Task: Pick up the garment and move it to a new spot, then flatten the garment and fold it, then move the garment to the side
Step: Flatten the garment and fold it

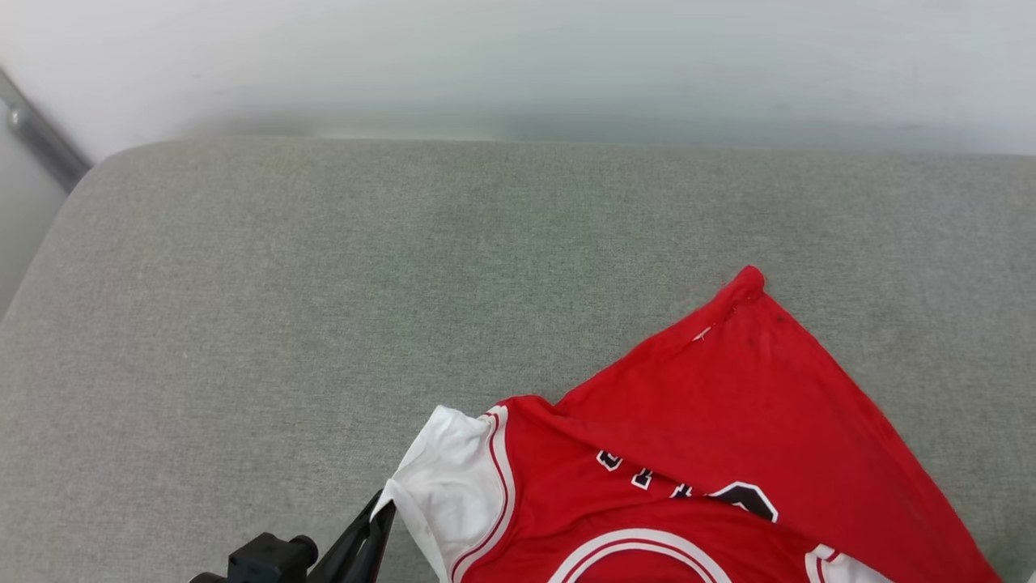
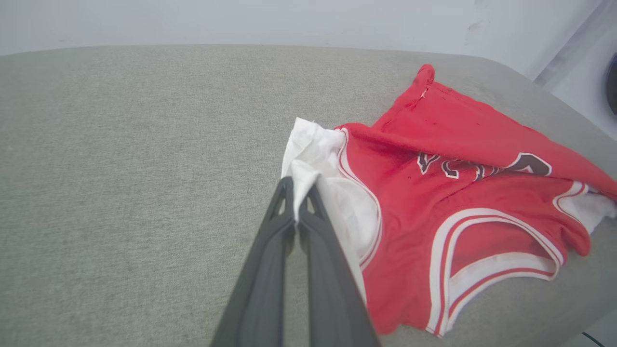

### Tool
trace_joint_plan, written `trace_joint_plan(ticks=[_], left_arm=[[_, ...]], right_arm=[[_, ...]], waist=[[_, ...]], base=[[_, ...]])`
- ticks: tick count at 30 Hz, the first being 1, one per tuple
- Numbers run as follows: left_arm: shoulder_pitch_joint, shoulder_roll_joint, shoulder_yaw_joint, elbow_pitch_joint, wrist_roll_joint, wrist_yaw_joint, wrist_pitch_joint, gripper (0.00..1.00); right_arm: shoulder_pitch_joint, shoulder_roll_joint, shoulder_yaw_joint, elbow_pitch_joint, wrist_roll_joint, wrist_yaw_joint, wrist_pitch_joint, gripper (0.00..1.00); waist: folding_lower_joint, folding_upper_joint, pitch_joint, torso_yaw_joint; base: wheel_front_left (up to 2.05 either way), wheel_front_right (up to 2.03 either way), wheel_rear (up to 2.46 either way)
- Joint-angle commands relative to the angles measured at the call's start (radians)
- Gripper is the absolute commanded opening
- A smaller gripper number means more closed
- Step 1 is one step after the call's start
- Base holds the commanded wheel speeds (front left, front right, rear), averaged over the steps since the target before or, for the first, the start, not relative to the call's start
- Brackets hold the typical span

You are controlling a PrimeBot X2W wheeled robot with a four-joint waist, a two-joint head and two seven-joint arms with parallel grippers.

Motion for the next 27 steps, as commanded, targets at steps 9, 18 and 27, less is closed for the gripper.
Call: trace_joint_plan(ticks=[9, 18, 27], left_arm=[[0.002, 0.008, -0.011, -0.024, 0.009, 0.009, 0.009, 0.00], [-0.048, -0.002, -0.039, -0.089, 0.034, 0.010, 0.025, 0.00], [-0.144, -0.052, -0.091, -0.066, 0.055, -0.019, 0.004, 0.00]], right_arm=[[-0.035, -0.024, 0.045, -0.061, 0.004, 0.000, -0.053, 1.00], [-0.273, -0.055, 0.087, -0.207, 0.053, 0.000, 0.043, 1.00], [-0.626, -0.077, 0.227, 0.003, -0.039, 0.000, 0.128, 1.00]], waist=[[0.0003, 0.0000, -0.014, 0.005], [0.0003, 0.0000, 0.081, 0.075], [0.0003, 0.0000, 0.228, 0.205]], base=[[0.00, 0.00, 0.00], [0.00, 0.00, 0.00], [0.00, 0.00, 0.00]])
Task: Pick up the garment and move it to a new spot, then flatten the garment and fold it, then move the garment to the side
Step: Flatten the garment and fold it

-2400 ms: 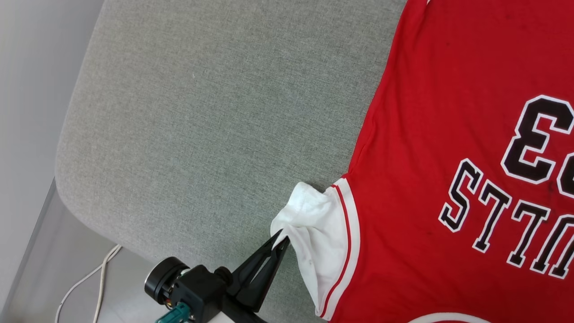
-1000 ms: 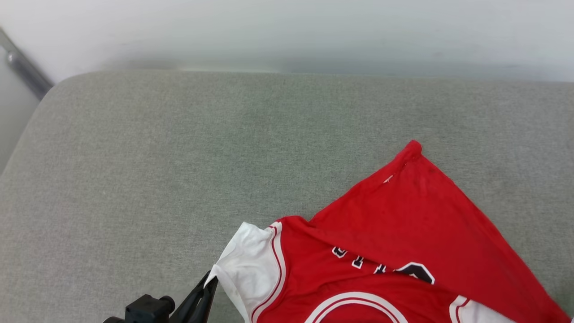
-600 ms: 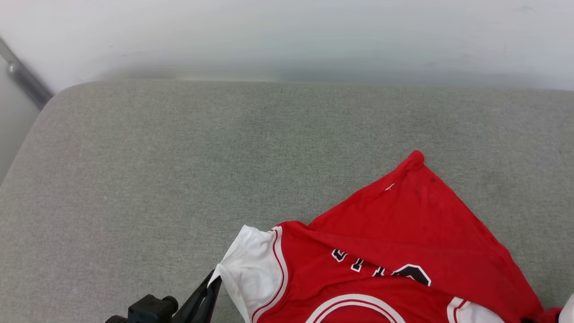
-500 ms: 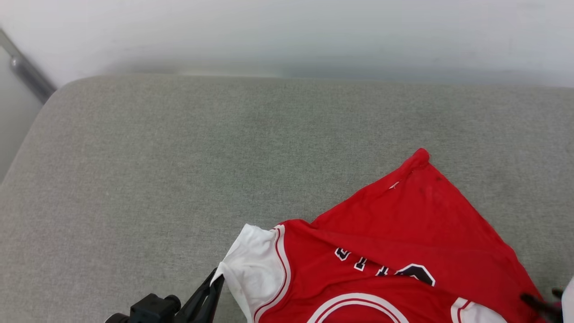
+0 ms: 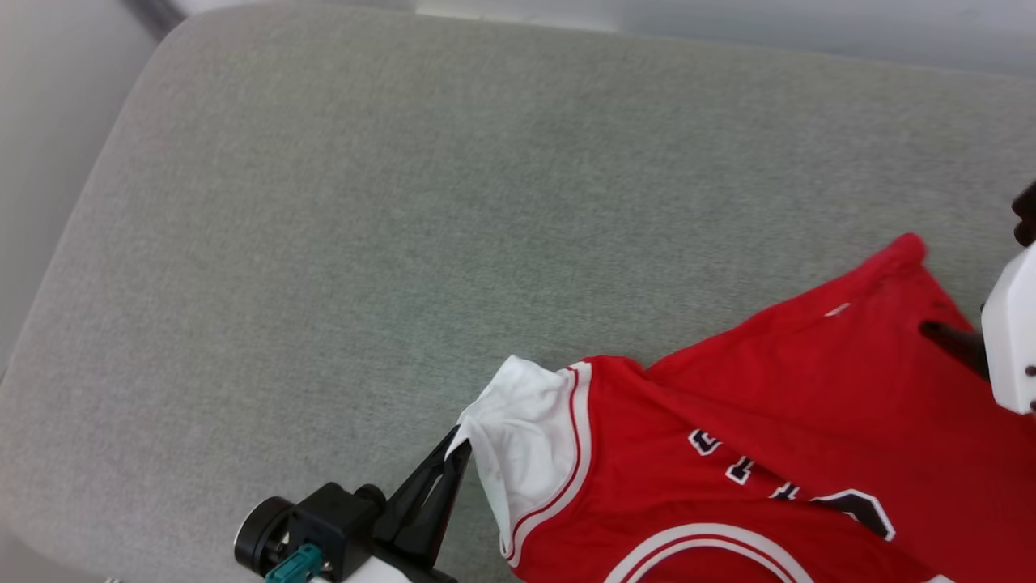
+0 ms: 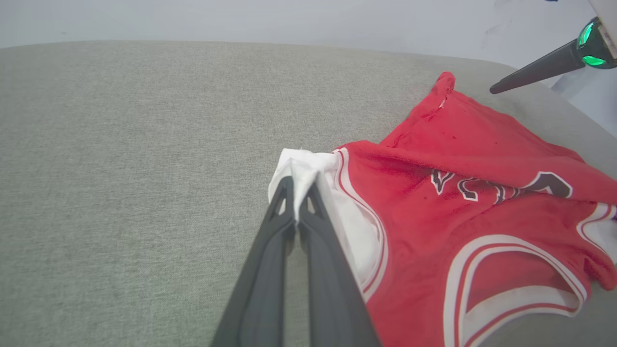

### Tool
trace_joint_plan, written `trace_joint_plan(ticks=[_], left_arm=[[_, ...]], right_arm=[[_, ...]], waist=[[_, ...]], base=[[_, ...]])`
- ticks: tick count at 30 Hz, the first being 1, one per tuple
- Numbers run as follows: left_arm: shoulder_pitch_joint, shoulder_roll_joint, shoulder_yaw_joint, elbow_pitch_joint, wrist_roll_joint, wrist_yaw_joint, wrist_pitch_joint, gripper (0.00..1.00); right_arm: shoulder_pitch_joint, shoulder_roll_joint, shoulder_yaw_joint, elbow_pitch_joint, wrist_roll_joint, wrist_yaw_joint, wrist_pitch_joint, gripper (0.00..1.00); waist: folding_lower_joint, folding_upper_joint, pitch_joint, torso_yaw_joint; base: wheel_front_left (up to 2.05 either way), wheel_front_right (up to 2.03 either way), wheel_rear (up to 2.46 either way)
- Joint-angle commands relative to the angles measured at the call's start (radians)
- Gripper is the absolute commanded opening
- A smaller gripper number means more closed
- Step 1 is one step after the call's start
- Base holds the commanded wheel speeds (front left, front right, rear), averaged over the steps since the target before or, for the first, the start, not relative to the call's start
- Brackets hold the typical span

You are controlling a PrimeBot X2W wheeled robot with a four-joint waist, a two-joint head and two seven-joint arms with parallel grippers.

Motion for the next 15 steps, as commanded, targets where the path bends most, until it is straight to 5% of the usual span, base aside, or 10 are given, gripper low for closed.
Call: trace_joint_plan(ticks=[1, 8, 15], left_arm=[[-0.020, -0.006, -0.003, 0.004, 0.009, -0.003, -0.007, 0.00], [-0.058, -0.041, -0.034, 0.047, 0.004, -0.019, -0.025, 0.00], [-0.071, -0.058, -0.049, 0.075, 0.001, -0.024, -0.043, 0.00]], right_arm=[[-0.038, -0.002, 0.013, 0.031, -0.010, 0.000, 0.002, 1.00], [-0.164, -0.015, 0.079, 0.209, -0.058, 0.000, -0.007, 1.00], [-0.132, -0.048, 0.179, 0.317, -0.055, -0.001, 0.023, 1.00]], waist=[[-0.0001, -0.0001, 0.057, 0.057], [-0.0001, -0.0001, 0.109, 0.126], [-0.0001, -0.0001, 0.129, 0.155]], base=[[0.00, 0.00, 0.00], [0.00, 0.00, 0.00], [0.00, 0.00, 0.00]])
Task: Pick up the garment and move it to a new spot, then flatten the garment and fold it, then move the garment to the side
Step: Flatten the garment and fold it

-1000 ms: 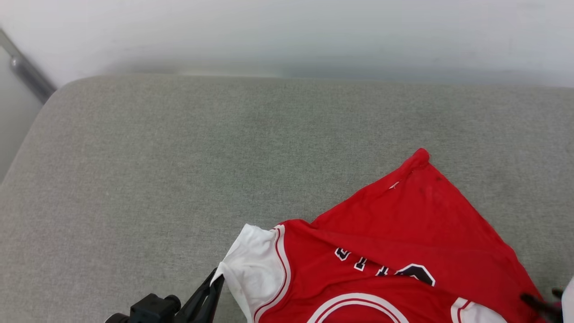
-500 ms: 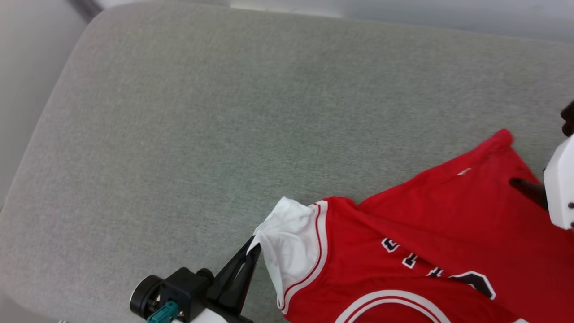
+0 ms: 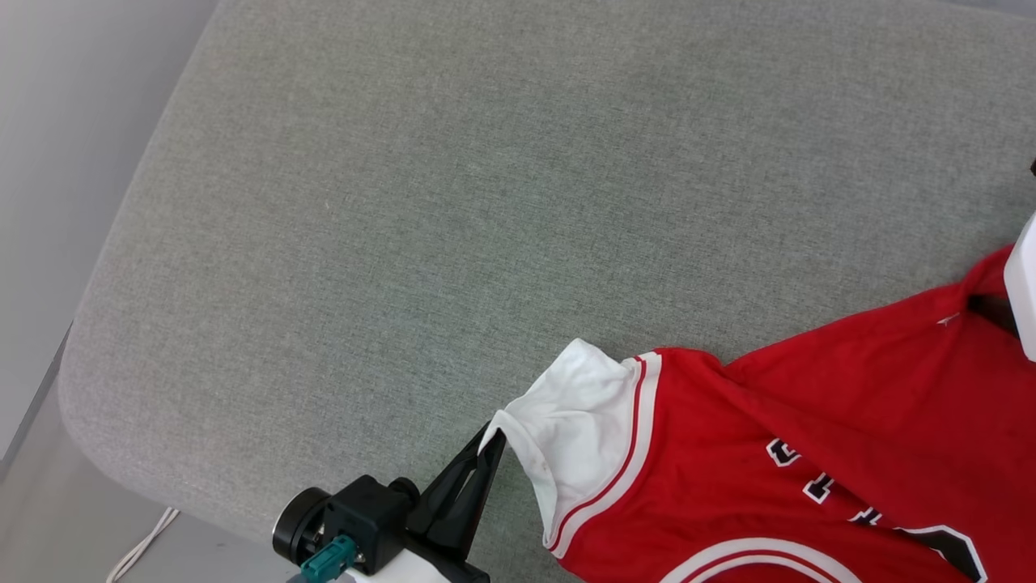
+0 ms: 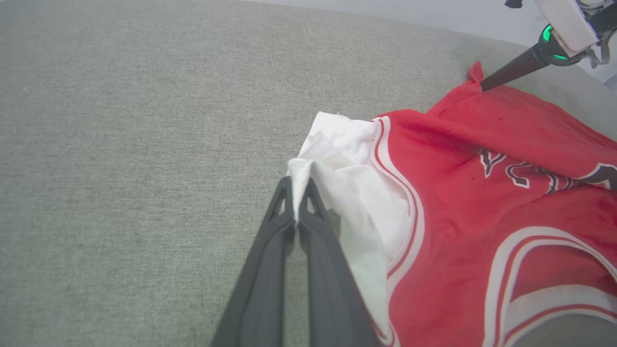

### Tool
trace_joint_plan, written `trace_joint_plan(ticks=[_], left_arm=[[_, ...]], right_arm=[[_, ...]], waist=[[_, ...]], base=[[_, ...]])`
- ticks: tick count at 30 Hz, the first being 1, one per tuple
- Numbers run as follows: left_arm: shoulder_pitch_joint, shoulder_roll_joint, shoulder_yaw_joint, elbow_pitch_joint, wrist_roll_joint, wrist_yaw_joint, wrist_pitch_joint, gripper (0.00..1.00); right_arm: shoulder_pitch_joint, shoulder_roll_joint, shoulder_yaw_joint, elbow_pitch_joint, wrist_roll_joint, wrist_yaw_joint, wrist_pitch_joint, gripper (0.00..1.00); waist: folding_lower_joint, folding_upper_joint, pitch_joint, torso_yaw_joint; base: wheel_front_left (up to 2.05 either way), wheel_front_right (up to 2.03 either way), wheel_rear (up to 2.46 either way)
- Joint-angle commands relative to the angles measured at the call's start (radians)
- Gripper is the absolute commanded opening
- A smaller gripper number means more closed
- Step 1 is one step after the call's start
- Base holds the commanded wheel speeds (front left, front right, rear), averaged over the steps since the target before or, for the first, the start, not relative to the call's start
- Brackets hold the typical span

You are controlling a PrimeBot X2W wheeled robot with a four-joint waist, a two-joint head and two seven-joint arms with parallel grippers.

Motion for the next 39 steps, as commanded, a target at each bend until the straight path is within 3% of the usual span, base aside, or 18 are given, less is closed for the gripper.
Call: trace_joint_plan(ticks=[1, 4, 5, 6, 7, 17, 30, 39], left_arm=[[-0.018, -0.007, -0.003, 0.003, 0.000, -0.002, -0.006, 0.00], [-0.025, -0.007, -0.005, 0.012, -0.003, -0.005, -0.008, 0.00], [-0.026, -0.007, -0.005, 0.015, -0.005, -0.005, -0.009, 0.00], [-0.027, -0.006, -0.005, 0.018, -0.005, -0.006, -0.009, 0.00], [-0.028, -0.005, -0.005, 0.020, -0.006, -0.006, -0.010, 0.00], [-0.026, 0.021, 0.025, 0.000, -0.020, 0.005, -0.016, 0.00], [-0.026, 0.149, 0.129, -0.135, -0.010, 0.042, 0.040, 0.00], [-0.072, 0.225, 0.234, -0.263, -0.041, 0.059, 0.072, 0.00]], right_arm=[[0.069, 0.016, 0.044, 0.076, 0.004, -0.001, 0.020, 1.00], [0.098, 0.011, 0.066, 0.103, 0.011, -0.001, 0.023, 1.00], [0.105, 0.007, 0.073, 0.107, 0.013, -0.001, 0.019, 0.77], [0.111, 0.006, 0.077, 0.111, 0.017, -0.001, 0.015, 0.29], [0.114, 0.005, 0.078, 0.115, 0.019, -0.001, 0.009, 0.00], [0.018, 0.023, 0.064, 0.111, 0.050, -0.001, -0.162, 0.00], [-0.111, 0.007, 0.096, 0.085, 0.165, -0.001, -0.367, 0.00], [-0.130, -0.045, 0.087, -0.055, 0.238, -0.001, -0.425, 0.00]], waist=[[0.0001, 0.0000, 0.006, 0.006], [0.0001, 0.0000, 0.008, 0.010], [0.0001, 0.0000, 0.007, 0.010], [0.0001, 0.0000, 0.006, 0.010], [0.0001, 0.0000, 0.003, 0.009], [0.0001, 0.0000, -0.089, -0.053], [0.0001, 0.0000, -0.287, -0.229], [0.0001, 0.0000, -0.369, -0.344]], base=[[0.00, 0.00, 0.00], [0.00, 0.00, 0.00], [0.00, 0.00, 0.00], [0.00, 0.00, 0.00], [0.00, 0.00, 0.00], [0.00, 0.00, 0.00], [0.00, 0.00, 0.00], [0.00, 0.00, 0.00]])
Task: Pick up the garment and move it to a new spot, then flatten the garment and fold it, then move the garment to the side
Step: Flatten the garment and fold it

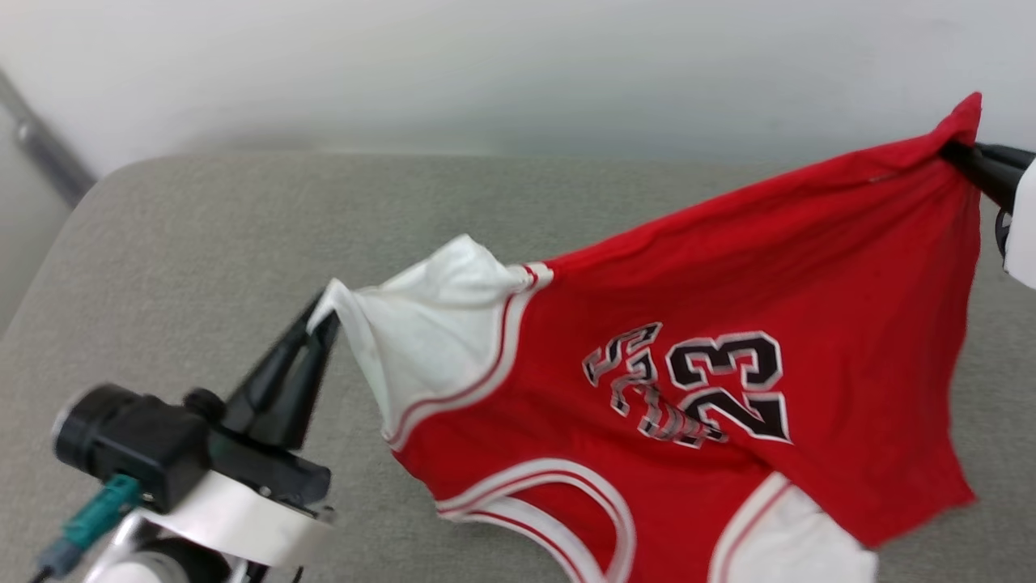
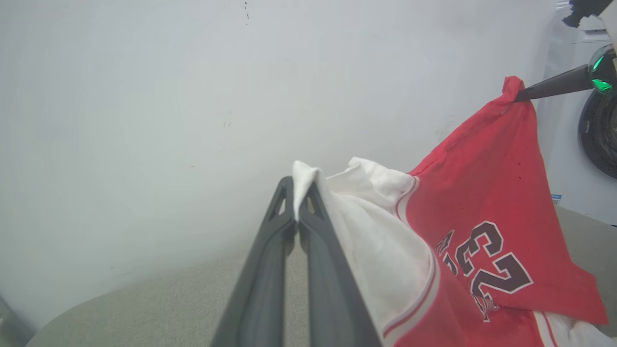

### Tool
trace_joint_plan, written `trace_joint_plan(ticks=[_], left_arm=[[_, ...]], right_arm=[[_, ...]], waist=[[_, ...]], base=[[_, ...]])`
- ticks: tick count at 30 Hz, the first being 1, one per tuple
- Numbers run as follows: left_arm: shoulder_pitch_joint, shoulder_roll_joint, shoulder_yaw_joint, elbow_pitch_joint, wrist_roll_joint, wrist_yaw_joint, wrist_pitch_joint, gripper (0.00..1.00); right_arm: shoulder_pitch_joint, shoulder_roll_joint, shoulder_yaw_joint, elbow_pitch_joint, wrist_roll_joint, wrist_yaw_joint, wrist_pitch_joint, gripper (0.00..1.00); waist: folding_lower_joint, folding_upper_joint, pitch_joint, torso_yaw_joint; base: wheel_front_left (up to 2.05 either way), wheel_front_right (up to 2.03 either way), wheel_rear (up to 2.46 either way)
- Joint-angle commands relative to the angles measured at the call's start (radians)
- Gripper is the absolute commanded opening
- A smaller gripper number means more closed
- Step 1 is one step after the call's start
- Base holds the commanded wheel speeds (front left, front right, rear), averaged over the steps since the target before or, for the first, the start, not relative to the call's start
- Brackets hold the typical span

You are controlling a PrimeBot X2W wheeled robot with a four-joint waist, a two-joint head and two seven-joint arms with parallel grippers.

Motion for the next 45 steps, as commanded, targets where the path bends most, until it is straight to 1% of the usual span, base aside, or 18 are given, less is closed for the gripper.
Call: trace_joint_plan(ticks=[1, 4, 6, 11, 14, 16, 17, 22, 27, 32, 36, 41, 45], left_arm=[[-0.033, 0.013, 0.029, -0.027, -0.011, 0.006, 0.004, 0.00], [-0.076, 0.027, 0.074, -0.066, -0.046, 0.007, 0.017, 0.00], [-0.116, 0.054, 0.111, -0.077, -0.054, 0.001, 0.029, 0.00], [-0.235, 0.096, 0.177, -0.108, -0.075, -0.010, 0.049, 0.00], [-0.307, 0.121, 0.220, -0.123, -0.084, -0.005, 0.070, 0.00], [-0.359, 0.135, 0.240, -0.127, -0.091, -0.002, 0.085, 0.00], [-0.359, 0.135, 0.240, -0.127, -0.091, -0.002, 0.085, 0.00], [-0.498, 0.168, 0.275, -0.128, -0.094, 0.002, 0.116, 0.00], [-0.627, 0.224, 0.264, -0.085, -0.064, -0.033, 0.141, 0.00], [-0.785, 0.241, 0.251, -0.020, -0.071, -0.059, 0.163, 0.00], [-0.965, 0.243, 0.218, 0.065, -0.071, -0.089, 0.176, 0.00], [-1.227, 0.211, 0.148, 0.212, -0.053, -0.124, 0.181, 0.00], [-1.420, 0.165, 0.090, 0.363, -0.012, -0.139, 0.146, 0.00]], right_arm=[[-0.006, -0.012, -0.008, -0.035, 0.009, 0.000, -0.011, 0.00], [-0.010, -0.008, -0.032, -0.093, 0.026, 0.000, -0.024, 0.00], [-0.020, 0.007, -0.051, -0.133, 0.032, 0.000, -0.035, 0.00], [-0.029, 0.034, -0.096, -0.216, 0.024, -0.001, -0.060, 0.00], [-0.044, 0.060, -0.127, -0.258, 0.019, 0.000, -0.080, 0.00], [-0.047, 0.075, -0.142, -0.280, 0.010, 0.000, -0.092, 0.00], [-0.047, 0.075, -0.142, -0.280, 0.010, 0.000, -0.092, 0.00], [-0.056, 0.103, -0.171, -0.333, -0.017, 0.000, -0.129, 0.00], [-0.088, 0.141, -0.183, -0.347, -0.048, 0.000, -0.168, 0.00], [-0.154, 0.157, -0.195, -0.340, -0.072, -0.001, -0.195, 0.00], [-0.238, 0.151, -0.208, -0.314, -0.094, -0.001, -0.223, 0.00], [-0.389, 0.131, -0.210, -0.238, -0.135, -0.001, -0.269, 0.00], [-0.531, 0.123, -0.199, -0.133, -0.183, -0.001, -0.327, 0.00]], waist=[[-0.0001, 0.0000, -0.038, -0.050], [-0.0001, 0.0000, -0.044, -0.083], [-0.0001, 0.0000, -0.044, -0.107], [-0.0001, 0.0000, -0.033, -0.157], [-0.0001, 0.0000, -0.018, -0.184], [-0.0001, 0.0000, -0.007, -0.198], [-0.0001, 0.0000, -0.007, -0.198], [-0.0001, 0.0000, 0.025, -0.227], [-0.0001, 0.0000, 0.050, -0.254], [-0.0001, 0.0000, 0.128, -0.261], [-0.0001, 0.0000, 0.225, -0.250], [-0.0001, 0.0000, 0.364, -0.221], [-0.0001, 0.0000, 0.455, -0.191]], base=[[0.00, 0.00, 0.00], [0.00, 0.00, 0.00], [0.00, 0.00, 0.00], [0.00, 0.00, 0.00], [0.00, 0.00, 0.00], [0.00, 0.00, 0.00], [0.00, 0.00, 0.00], [0.00, 0.00, 0.00], [0.00, 0.00, 0.00], [0.00, 0.00, 0.00], [0.00, 0.00, 0.00], [0.00, 0.00, 0.00], [0.00, 0.00, 0.00]])
